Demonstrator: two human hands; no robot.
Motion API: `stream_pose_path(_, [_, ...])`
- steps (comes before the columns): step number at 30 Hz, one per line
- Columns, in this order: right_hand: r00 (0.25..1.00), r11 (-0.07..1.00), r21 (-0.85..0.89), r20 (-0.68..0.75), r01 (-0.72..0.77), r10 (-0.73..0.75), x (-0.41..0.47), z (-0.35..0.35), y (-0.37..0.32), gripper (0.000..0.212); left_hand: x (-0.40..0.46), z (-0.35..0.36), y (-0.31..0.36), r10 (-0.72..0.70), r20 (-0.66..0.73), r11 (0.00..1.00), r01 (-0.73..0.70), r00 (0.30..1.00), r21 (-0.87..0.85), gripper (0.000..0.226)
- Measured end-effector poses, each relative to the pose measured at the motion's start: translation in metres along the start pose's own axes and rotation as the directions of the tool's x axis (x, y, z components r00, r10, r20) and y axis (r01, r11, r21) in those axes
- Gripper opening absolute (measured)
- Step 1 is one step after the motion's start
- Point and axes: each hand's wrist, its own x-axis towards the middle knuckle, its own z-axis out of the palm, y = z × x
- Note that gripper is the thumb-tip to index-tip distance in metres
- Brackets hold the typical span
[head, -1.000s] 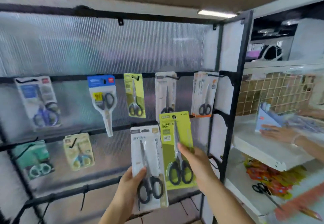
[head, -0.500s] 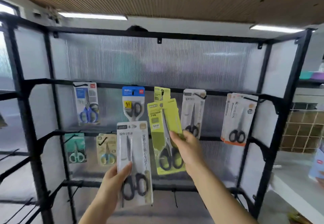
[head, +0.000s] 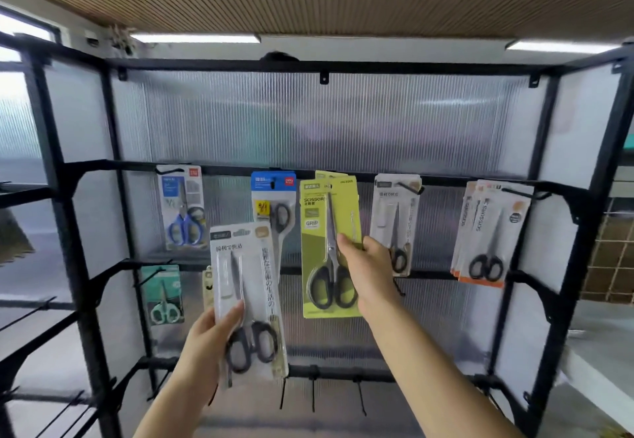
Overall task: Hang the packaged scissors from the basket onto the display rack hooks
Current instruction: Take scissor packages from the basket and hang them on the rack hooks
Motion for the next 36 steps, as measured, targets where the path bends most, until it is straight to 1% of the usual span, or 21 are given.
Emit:
stream_pose_path(2, [1.000, 1.000, -0.008, -0.014, 0.007, -0.007, 0.001, 0.000, 0.002, 0.027, 0.004, -0.001, -0.002, -0.004, -0.002, 1.000, 0.004, 1.000, 0.001, 0.023])
stream_pose_path(4, [0.999, 1.000, 0.001, -0.038, 0.018, -0.017, 0.004, -0.001, 0.001, 0.035, 0.006, -0.001, -0.003, -0.007, -0.001, 1.000, 0.007, 1.000, 0.007, 0.024])
stream_pose_path(6, [0.998, 1.000, -0.001, -0.057, 0.025, -0.025, 0.009, -0.002, 0.002, 0.038, 0.009, -0.002, -0.005, -0.016, 0.007, 1.000, 0.016, 1.000, 0.006, 0.026])
stream_pose_path(10, [0.999, 1.000, -0.011, -0.043, 0.001, -0.002, 0.014, -0.002, 0.006, 0.025, 0.017, -0.002, -0.010, -0.034, 0.029, 0.999, 0.034, 0.999, -0.010, 0.027])
stream_pose_path(12, [0.999, 1.000, -0.017, -0.038, -0.004, 0.004, 0.016, -0.001, 0.008, 0.022, 0.021, -0.001, -0.014, -0.032, 0.044, 0.999, 0.032, 0.999, -0.011, 0.025])
stream_pose_path(15, [0.999, 0.999, -0.045, -0.044, -0.015, 0.013, 0.026, 0.002, 0.011, 0.022, 0.024, 0.003, -0.017, -0.038, 0.082, 0.999, 0.038, 0.996, 0.000, 0.020])
stream_pose_path(18, [0.998, 0.999, -0.027, -0.046, -0.036, 0.034, 0.040, 0.007, 0.015, 0.024, 0.029, 0.003, -0.018, -0.053, 0.097, 0.999, 0.053, 0.994, 0.003, 0.019])
stream_pose_path(22, [0.997, 0.994, -0.093, -0.068, -0.049, 0.043, 0.064, 0.013, 0.020, 0.029, 0.039, 0.000, -0.022, -0.065, 0.099, 0.998, 0.064, 0.993, 0.013, 0.022])
stream_pose_path(25, [0.995, 0.992, -0.113, -0.087, -0.060, 0.051, 0.085, 0.020, 0.026, 0.023, 0.049, -0.002, -0.025, -0.077, 0.113, 0.997, 0.076, 0.991, 0.020, 0.024])
stream_pose_path(29, [0.992, 0.988, -0.136, -0.113, -0.075, 0.059, 0.112, 0.028, 0.033, 0.023, 0.063, -0.005, -0.026, -0.085, 0.133, 0.996, 0.083, 0.987, 0.024, 0.026])
stream_pose_path(32, [0.990, 0.976, -0.199, -0.120, -0.091, 0.068, 0.124, 0.032, 0.038, 0.026, 0.073, -0.007, -0.028, -0.096, 0.140, 0.995, 0.091, 0.986, 0.044, 0.029])
stream_pose_path(36, [0.991, 0.961, -0.258, -0.107, -0.100, 0.074, 0.132, 0.033, 0.042, 0.022, 0.083, -0.006, -0.028, -0.111, 0.158, 0.991, 0.098, 0.981, 0.092, 0.030])
